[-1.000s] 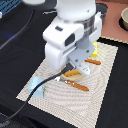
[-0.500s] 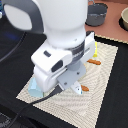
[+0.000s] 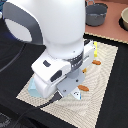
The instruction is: Interact with the objects in diverse but meaningful ways.
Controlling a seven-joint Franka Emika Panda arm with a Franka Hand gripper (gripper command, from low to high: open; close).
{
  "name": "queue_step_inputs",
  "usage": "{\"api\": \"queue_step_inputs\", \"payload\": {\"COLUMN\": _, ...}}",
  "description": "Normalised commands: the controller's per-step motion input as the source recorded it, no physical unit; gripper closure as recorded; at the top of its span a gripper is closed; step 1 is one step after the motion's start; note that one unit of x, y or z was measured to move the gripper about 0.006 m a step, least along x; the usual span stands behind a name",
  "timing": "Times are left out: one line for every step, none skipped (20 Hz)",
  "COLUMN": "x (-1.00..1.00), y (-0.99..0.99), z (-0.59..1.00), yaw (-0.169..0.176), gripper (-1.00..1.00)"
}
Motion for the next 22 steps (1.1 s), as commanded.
{"api": "queue_step_inputs", "payload": {"x": 0.23, "y": -0.24, "z": -0.28, "yaw": 0.011, "gripper": 1.0}}
{"api": "queue_step_inputs", "payload": {"x": 0.21, "y": -0.32, "z": -0.33, "yaw": 0.014, "gripper": 1.0}}
{"api": "queue_step_inputs", "payload": {"x": 0.19, "y": -0.37, "z": -0.34, "yaw": 0.016, "gripper": 1.0}}
{"api": "queue_step_inputs", "payload": {"x": 0.2, "y": -0.38, "z": -0.35, "yaw": 0.014, "gripper": 1.0}}
{"api": "queue_step_inputs", "payload": {"x": 0.2, "y": -0.4, "z": -0.35, "yaw": 0.011, "gripper": 1.0}}
{"api": "queue_step_inputs", "payload": {"x": 0.19, "y": -0.41, "z": -0.34, "yaw": 0.009, "gripper": 1.0}}
{"api": "queue_step_inputs", "payload": {"x": 0.2, "y": -0.42, "z": -0.32, "yaw": 0.006, "gripper": 1.0}}
{"api": "queue_step_inputs", "payload": {"x": 0.21, "y": -0.42, "z": -0.31, "yaw": 0.006, "gripper": 1.0}}
{"api": "queue_step_inputs", "payload": {"x": 0.2, "y": -0.42, "z": -0.26, "yaw": 0.0, "gripper": 1.0}}
{"api": "queue_step_inputs", "payload": {"x": 0.21, "y": -0.43, "z": -0.23, "yaw": 0.0, "gripper": 1.0}}
{"api": "queue_step_inputs", "payload": {"x": 0.22, "y": -0.45, "z": -0.23, "yaw": 0.0, "gripper": 1.0}}
{"api": "queue_step_inputs", "payload": {"x": 0.22, "y": -0.46, "z": -0.19, "yaw": 0.0, "gripper": 1.0}}
{"api": "queue_step_inputs", "payload": {"x": 0.2, "y": -0.45, "z": -0.17, "yaw": 0.0, "gripper": 1.0}}
{"api": "queue_step_inputs", "payload": {"x": 0.21, "y": -0.44, "z": -0.13, "yaw": 0.0, "gripper": 1.0}}
{"api": "queue_step_inputs", "payload": {"x": 0.19, "y": -0.41, "z": -0.1, "yaw": 0.0, "gripper": 1.0}}
{"api": "queue_step_inputs", "payload": {"x": 0.2, "y": -0.4, "z": -0.03, "yaw": 0.0, "gripper": -1.0}}
{"api": "queue_step_inputs", "payload": {"x": 0.23, "y": -0.36, "z": 0.0, "yaw": 0.0, "gripper": -1.0}}
{"api": "queue_step_inputs", "payload": {"x": 0.23, "y": -0.35, "z": 0.0, "yaw": 0.0, "gripper": -1.0}}
{"api": "queue_step_inputs", "payload": {"x": 0.26, "y": -0.33, "z": 0.0, "yaw": 0.0, "gripper": -1.0}}
{"api": "queue_step_inputs", "payload": {"x": 0.27, "y": -0.31, "z": 0.0, "yaw": 0.0, "gripper": -1.0}}
{"api": "queue_step_inputs", "payload": {"x": 0.25, "y": -0.34, "z": 0.0, "yaw": 0.0, "gripper": -1.0}}
{"api": "queue_step_inputs", "payload": {"x": 0.24, "y": -0.33, "z": 0.0, "yaw": 0.0, "gripper": -1.0}}
